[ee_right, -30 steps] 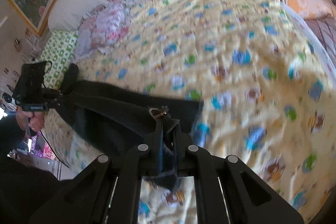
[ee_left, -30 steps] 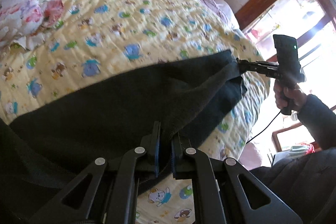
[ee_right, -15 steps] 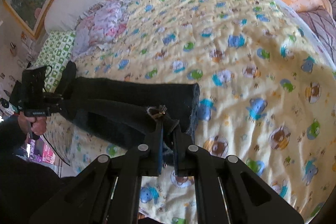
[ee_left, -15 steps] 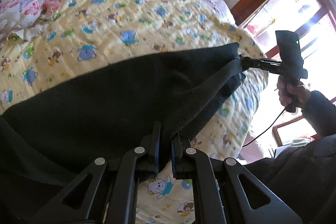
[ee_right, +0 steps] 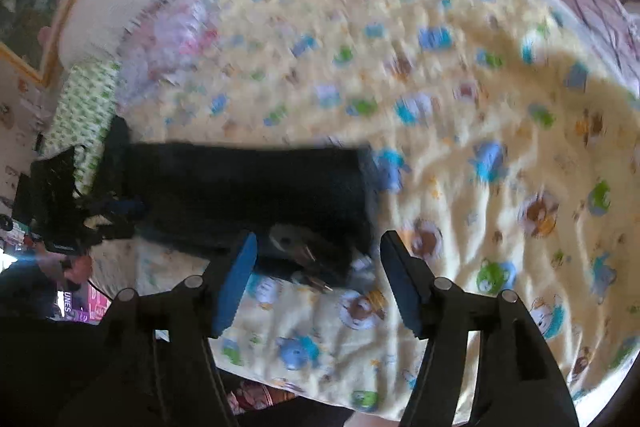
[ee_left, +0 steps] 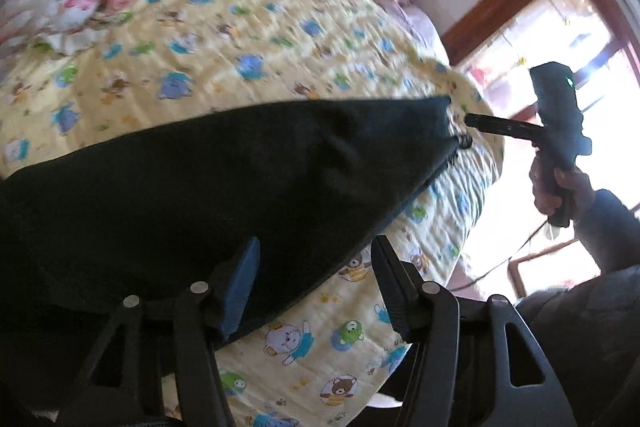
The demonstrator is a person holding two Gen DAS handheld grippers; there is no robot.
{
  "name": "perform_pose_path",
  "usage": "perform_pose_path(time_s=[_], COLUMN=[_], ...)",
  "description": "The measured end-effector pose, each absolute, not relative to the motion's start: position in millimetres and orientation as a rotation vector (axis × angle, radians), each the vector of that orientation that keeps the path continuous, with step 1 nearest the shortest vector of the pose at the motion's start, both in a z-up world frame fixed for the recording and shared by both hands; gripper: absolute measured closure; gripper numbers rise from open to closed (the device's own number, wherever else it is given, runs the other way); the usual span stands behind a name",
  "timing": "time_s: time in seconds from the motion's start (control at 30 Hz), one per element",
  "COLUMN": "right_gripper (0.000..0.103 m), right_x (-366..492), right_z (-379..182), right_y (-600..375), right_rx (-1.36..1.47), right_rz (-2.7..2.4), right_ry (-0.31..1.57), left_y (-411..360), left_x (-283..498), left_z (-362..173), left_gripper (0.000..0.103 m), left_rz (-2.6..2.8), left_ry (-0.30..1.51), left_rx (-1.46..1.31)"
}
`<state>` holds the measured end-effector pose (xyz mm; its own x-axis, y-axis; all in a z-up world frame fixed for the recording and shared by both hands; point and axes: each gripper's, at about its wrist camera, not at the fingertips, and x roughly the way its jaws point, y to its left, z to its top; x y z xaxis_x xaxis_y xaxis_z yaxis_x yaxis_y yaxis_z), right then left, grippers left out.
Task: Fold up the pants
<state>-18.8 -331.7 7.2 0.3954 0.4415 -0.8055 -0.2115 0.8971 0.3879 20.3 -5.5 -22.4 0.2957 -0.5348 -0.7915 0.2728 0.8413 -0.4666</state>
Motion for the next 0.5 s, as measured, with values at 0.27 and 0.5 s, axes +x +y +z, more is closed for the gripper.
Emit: perform_pose_path(time_s=[0.27,0.5], right_gripper=[0.038,0.038], right_x=[4.2,19.5], right_z=[14.8,4.5], right_y=[-285.7,-217.3], right_rx=[0.273,0.226], right_rz=[0.500,0.637], right_ry=[1.064,1.102], left_y=[49.1,116.5], left_x=[12.7,6.5], left_z=[-12.0,-7.2], left_gripper=[0.042,0.039], left_rz=[-0.385,-0.196], left_ry=[1.107,1.084], left_rx=[-0.357,-0.439])
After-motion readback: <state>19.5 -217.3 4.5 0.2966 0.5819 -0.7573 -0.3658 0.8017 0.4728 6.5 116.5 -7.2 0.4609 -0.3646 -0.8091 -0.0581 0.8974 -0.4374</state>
